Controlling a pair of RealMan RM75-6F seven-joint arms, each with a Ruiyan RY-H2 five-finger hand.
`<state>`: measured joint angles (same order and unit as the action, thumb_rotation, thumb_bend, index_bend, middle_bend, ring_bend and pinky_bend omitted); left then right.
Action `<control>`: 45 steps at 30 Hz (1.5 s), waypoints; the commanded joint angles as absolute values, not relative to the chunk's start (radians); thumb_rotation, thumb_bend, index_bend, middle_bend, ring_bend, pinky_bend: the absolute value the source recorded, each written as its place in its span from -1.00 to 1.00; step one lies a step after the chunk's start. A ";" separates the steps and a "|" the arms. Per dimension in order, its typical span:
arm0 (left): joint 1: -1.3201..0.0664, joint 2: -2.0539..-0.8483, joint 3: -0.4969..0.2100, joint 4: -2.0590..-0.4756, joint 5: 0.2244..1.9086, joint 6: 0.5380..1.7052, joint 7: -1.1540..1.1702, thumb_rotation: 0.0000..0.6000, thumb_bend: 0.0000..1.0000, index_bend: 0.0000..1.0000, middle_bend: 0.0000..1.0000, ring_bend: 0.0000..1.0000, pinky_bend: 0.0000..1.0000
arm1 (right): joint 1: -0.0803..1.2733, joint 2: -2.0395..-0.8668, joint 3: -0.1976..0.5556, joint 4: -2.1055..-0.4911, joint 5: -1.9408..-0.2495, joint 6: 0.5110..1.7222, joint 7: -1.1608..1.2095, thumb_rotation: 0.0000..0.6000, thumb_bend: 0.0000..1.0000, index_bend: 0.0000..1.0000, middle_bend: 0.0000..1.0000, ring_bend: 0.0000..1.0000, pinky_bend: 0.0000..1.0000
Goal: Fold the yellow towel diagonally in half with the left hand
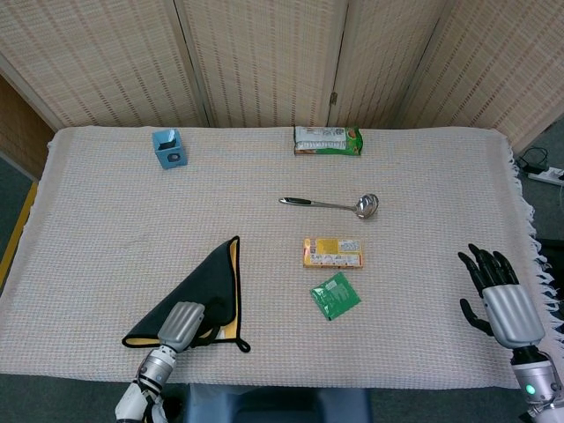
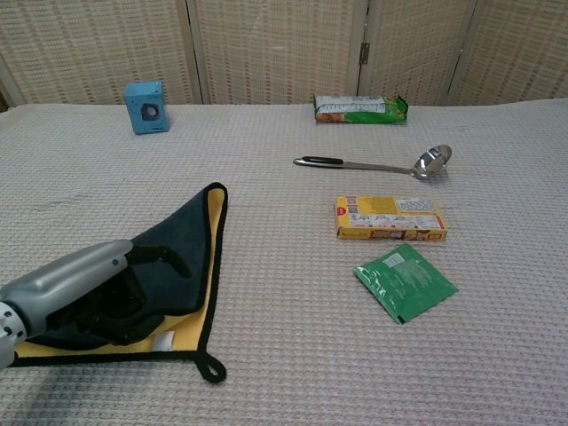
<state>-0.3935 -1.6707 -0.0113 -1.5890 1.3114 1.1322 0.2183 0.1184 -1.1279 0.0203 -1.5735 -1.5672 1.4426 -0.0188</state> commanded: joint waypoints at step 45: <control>-0.376 -1.713 -0.012 -1.383 1.397 1.182 0.085 1.00 -0.32 -0.57 1.00 1.00 1.00 | 0.097 -1.103 0.014 -1.591 -1.607 1.497 0.019 1.00 -0.02 -1.00 -1.00 -1.00 -1.00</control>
